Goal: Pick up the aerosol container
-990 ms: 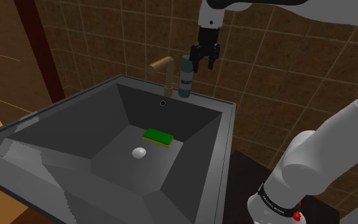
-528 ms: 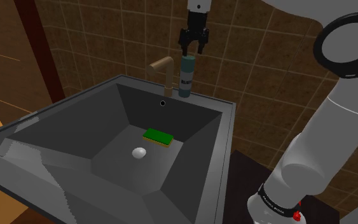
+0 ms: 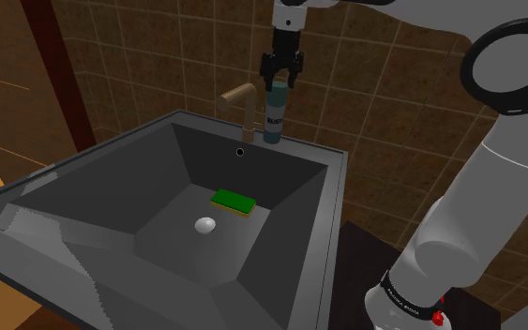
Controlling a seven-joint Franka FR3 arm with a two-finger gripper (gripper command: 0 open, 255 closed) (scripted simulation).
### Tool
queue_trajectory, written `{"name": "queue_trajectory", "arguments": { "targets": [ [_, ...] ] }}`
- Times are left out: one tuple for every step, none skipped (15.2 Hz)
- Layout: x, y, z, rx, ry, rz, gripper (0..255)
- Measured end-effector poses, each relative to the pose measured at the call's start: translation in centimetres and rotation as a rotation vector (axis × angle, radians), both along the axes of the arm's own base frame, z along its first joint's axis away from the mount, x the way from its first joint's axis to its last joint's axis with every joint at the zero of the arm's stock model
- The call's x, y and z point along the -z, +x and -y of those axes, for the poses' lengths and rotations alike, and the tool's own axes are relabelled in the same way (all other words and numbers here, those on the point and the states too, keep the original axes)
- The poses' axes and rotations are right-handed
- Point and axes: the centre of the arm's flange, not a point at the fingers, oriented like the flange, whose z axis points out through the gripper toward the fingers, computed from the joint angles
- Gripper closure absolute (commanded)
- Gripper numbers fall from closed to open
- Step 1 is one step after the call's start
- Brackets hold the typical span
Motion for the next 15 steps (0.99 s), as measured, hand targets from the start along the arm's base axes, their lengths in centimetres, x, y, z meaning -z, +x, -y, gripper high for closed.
{"name": "queue_trajectory", "arguments": {
  "targets": [
    [0.32,0.01,0.00,0.000,0.000,0.000,0],
    [0.51,-0.02,-0.08,0.000,0.000,0.000,255],
    [0.56,-0.04,-0.12,0.000,0.000,0.001,255],
    [0.64,-0.05,-0.15,0.000,0.000,0.000,255],
    [0.65,-0.06,-0.15,0.000,0.000,0.001,255],
    [0.65,-0.07,-0.16,0.000,0.000,0.001,255],
    [0.65,-0.08,-0.16,0.000,0.000,0.001,255],
    [0.65,-0.08,-0.16,0.000,0.000,0.001,255],
    [0.64,-0.08,-0.16,0.000,0.000,0.001,255],
    [0.65,-0.08,-0.16,0.000,0.000,0.001,255],
    [0.65,-0.08,-0.16,0.000,0.000,0.001,255],
    [0.64,-0.05,-0.14,0.000,0.000,0.002,255],
    [0.51,0.00,-0.07,0.000,0.000,0.001,255],
    [0.18,-0.06,-0.06,0.000,0.000,0.000,255],
    [-0.19,-0.08,-0.08,0.000,0.000,0.000,255]
  ]
}}
